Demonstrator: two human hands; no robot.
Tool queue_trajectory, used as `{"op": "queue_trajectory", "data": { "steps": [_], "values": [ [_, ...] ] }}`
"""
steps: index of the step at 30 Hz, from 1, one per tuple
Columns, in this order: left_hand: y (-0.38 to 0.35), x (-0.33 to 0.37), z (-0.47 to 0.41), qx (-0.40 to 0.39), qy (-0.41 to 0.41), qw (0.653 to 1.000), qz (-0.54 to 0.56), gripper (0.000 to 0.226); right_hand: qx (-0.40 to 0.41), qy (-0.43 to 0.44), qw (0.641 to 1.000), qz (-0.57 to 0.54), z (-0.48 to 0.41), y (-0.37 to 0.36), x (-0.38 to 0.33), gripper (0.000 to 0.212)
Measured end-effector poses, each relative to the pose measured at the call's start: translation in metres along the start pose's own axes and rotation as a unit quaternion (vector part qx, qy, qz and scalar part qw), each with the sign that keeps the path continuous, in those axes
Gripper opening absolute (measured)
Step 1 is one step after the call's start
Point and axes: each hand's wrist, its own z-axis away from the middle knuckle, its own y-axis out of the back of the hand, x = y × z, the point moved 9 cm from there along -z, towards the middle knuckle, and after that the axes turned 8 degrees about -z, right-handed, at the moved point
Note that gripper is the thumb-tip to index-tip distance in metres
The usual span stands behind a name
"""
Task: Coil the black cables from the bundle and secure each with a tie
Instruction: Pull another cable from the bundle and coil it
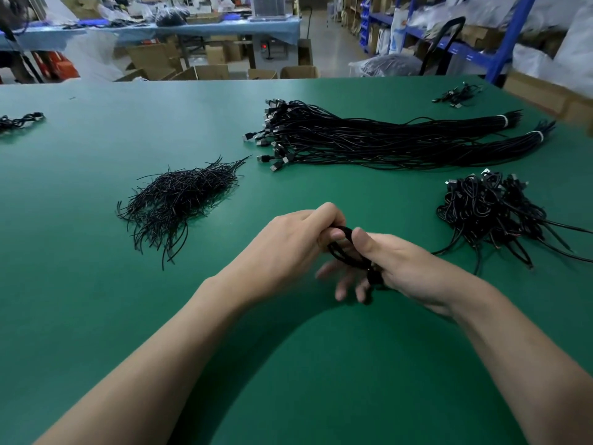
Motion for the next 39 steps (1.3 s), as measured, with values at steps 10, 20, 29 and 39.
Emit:
{"op": "queue_trajectory", "data": {
  "steps": [10, 20, 29, 39],
  "values": [
    [0.003, 0.016, 0.003, -0.006, -0.038, 0.999, -0.001, 0.025, -0.078, -0.034, 0.993, -0.085, 0.007, -0.005, 0.007, 0.043],
    [-0.014, -0.002, 0.007, -0.121, -0.026, 0.989, -0.079, 0.015, 0.081, 0.054, 0.953, 0.287, 0.007, 0.01, -0.014, 0.037],
    [-0.044, -0.015, 0.016, -0.224, 0.087, 0.963, 0.124, 0.044, 0.116, 0.074, 0.75, 0.648, 0.004, -0.011, -0.029, 0.04],
    [-0.041, -0.02, 0.008, -0.158, 0.081, 0.978, 0.106, 0.042, 0.134, 0.12, 0.774, 0.608, 0.004, 0.002, -0.043, 0.069]
  ]
}}
